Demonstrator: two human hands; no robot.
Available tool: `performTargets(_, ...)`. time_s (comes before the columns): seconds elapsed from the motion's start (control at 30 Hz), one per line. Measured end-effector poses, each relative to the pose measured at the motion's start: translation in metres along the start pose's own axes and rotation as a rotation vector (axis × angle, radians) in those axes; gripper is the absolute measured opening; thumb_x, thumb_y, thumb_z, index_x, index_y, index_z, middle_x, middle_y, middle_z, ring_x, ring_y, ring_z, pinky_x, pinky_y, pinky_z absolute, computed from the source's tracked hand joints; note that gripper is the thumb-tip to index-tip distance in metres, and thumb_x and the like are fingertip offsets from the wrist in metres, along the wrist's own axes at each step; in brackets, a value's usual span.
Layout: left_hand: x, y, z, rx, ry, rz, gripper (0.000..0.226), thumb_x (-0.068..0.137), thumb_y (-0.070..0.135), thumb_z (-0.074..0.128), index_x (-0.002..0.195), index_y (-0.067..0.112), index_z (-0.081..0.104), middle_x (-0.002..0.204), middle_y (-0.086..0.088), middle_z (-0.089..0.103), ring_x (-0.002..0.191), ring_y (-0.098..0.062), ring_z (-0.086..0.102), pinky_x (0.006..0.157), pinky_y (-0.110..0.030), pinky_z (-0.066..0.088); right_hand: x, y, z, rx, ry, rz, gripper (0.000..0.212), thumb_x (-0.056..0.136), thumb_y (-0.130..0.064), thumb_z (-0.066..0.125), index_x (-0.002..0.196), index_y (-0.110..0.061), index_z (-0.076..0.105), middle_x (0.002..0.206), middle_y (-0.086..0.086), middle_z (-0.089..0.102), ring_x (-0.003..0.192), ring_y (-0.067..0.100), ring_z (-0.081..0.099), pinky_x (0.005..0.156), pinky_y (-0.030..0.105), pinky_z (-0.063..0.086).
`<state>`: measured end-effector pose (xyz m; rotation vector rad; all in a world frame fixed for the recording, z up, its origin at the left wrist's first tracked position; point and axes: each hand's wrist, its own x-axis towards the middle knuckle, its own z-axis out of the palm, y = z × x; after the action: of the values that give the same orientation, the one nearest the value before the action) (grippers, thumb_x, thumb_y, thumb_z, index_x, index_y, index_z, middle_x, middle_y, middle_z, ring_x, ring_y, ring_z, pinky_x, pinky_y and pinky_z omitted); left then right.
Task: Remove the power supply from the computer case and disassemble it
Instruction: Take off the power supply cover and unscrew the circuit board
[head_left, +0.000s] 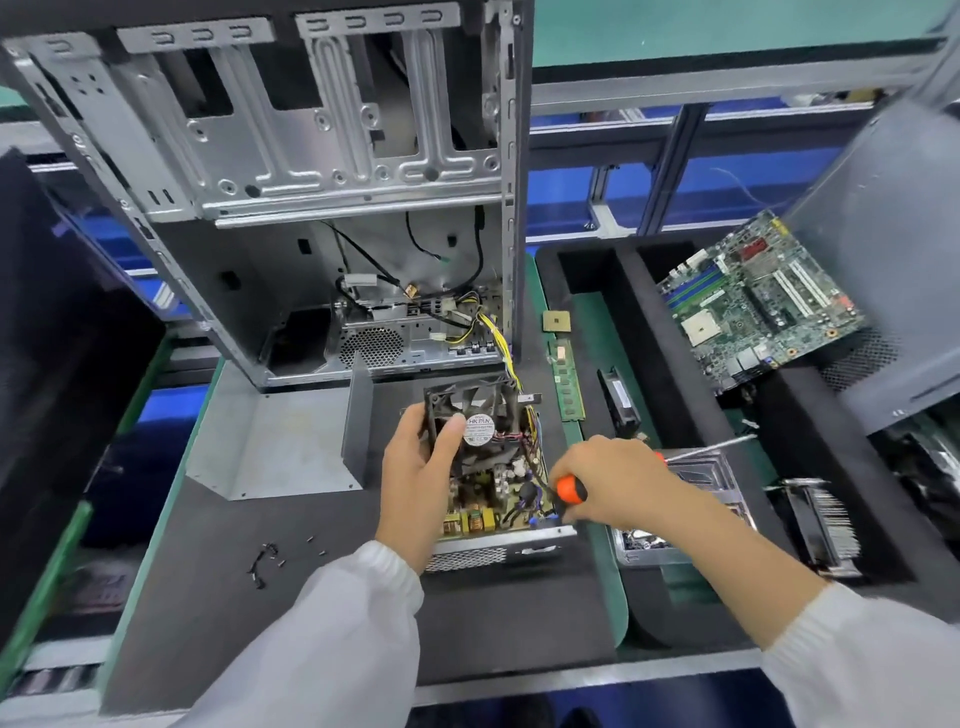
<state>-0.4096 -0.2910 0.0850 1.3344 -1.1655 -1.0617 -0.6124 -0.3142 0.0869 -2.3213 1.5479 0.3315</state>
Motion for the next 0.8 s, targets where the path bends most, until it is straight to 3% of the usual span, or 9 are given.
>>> performTargets(0.07,-0.001,0.001,0.0,0.015,0.009,-0.008,0.011,0.098,0.028,0.056,0.098,0.039,0.059,0.097,0.025,0.069,0.093,0.007,0.063,0.073,-0.003,0.044,0.001,-0.001,0.005,0.024,0.038,-0.015,0.029,0.078,-0.038,0.07,0.107,-0.035,0.065,0.103,-0.005,0.064,0.096,0.023,0.059,0.07,0.028,0.042)
performTargets(0.17,-0.001,0.003,0.001,0.013,0.028,-0.035,0.019,0.1,0.029,0.054,0.09,0.044,0.052,0.087,0.045,0.061,0.085,0.024,0.056,0.065,0.005,0.038,-0.001,-0.006,0.014,0.061,0.143,-0.028,0.009,0.079,-0.024,0.06,0.088,-0.025,0.063,0.088,-0.006,0.062,0.084,0.021,0.057,0.061,0.027,0.038)
performTargets(0.27,0.0,0.004,0.003,0.027,0.021,-0.046,0.021,0.101,0.03,0.052,0.088,0.046,0.046,0.082,0.054,0.054,0.082,0.033,0.049,0.063,0.009,0.034,-0.006,-0.007,0.023,0.134,0.164,-0.026,0.007,0.08,-0.019,0.055,0.084,-0.022,0.06,0.087,-0.005,0.058,0.085,0.021,0.056,0.06,0.029,0.037)
performTargets(0.43,0.001,-0.002,0.003,0.054,0.022,-0.037,0.019,0.101,0.03,0.05,0.091,0.046,0.049,0.086,0.047,0.06,0.085,0.026,0.054,0.067,0.006,0.037,-0.01,-0.006,0.026,0.243,0.124,-0.023,0.025,0.074,-0.009,0.054,0.092,-0.022,0.066,0.095,-0.006,0.061,0.086,0.022,0.056,0.067,0.033,0.045)
performTargets(0.6,0.003,-0.004,0.003,0.075,0.012,-0.044,0.015,0.102,0.032,0.049,0.092,0.043,0.05,0.086,0.043,0.061,0.083,0.024,0.055,0.066,0.004,0.038,-0.009,-0.003,0.034,0.242,0.179,-0.053,0.015,0.076,-0.013,0.055,0.087,-0.019,0.064,0.092,-0.005,0.059,0.082,0.018,0.053,0.064,0.03,0.039)
performTargets(0.7,0.004,-0.005,0.002,0.102,0.008,-0.04,0.016,0.102,0.032,0.048,0.091,0.044,0.048,0.084,0.046,0.059,0.082,0.026,0.053,0.065,0.005,0.037,-0.009,0.002,0.032,0.282,0.161,-0.06,0.01,0.077,-0.022,0.06,0.086,-0.022,0.065,0.09,-0.01,0.063,0.081,0.015,0.053,0.067,0.03,0.044)
performTargets(0.8,0.005,-0.009,0.001,0.11,0.005,-0.028,0.012,0.102,0.033,0.048,0.091,0.036,0.051,0.081,0.034,0.063,0.077,0.016,0.056,0.065,0.0,0.039,-0.005,0.004,0.025,0.269,0.103,-0.101,0.011,0.078,-0.028,0.064,0.089,-0.025,0.065,0.089,-0.011,0.06,0.084,0.015,0.055,0.071,0.032,0.047)
